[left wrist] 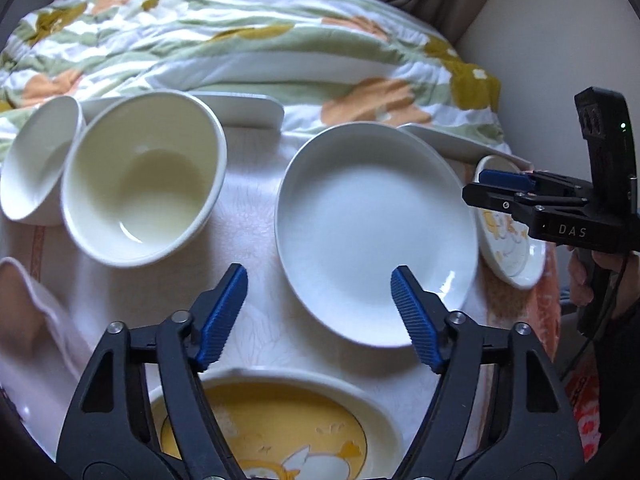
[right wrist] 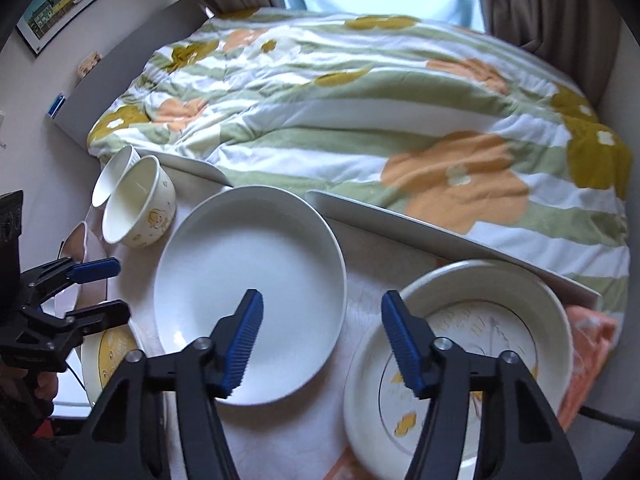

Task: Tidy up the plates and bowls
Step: 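Move the left gripper to the plain white plate and grasp its rim, then lift the white plate with the left gripper and lower it onto the yellow duck plate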

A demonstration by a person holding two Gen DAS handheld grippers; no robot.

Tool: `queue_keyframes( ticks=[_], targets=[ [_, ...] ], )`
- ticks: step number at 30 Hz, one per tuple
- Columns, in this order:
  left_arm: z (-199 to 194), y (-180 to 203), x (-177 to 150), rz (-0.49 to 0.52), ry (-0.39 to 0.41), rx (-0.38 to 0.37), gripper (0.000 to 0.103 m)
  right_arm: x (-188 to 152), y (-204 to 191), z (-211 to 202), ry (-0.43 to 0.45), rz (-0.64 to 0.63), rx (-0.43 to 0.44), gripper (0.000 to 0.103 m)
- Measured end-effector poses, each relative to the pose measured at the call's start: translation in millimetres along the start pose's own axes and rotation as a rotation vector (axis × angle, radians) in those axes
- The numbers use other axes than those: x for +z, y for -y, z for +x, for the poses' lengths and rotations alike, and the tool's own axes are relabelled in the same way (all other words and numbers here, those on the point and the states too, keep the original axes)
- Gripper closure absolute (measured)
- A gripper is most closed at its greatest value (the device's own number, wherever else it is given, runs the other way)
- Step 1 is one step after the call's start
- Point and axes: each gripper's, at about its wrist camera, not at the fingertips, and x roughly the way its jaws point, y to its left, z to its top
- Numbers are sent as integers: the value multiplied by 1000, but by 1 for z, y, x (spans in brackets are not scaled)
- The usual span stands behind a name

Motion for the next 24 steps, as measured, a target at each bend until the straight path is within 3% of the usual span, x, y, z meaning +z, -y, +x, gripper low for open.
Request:
queue_keyframes(
  ticks=[4, 9, 13, 16, 18, 24],
  targets=[
    [20, -4, 3, -24, -39, 22, 40, 8, 4, 24, -65, -58, 29, 69],
    [34, -12, -2, -56, -82, 43, 50, 8, 7, 40, -117, -99, 28, 70],
    [37, -18, -6, -73, -84, 46, 55, 6, 8, 47, -153, -118, 51, 80],
    [37, -20, -7, -78, -83, 55, 69, 6, 6, 47, -162, -134, 51, 82],
    [38, -23, -6, -100, -91, 1, 82, 5, 6, 47, -167, -129, 53, 84],
    [41, -21, -4, -130, -106, -34, 88, 6, 9, 48, -162, -116, 63, 85]
  ],
)
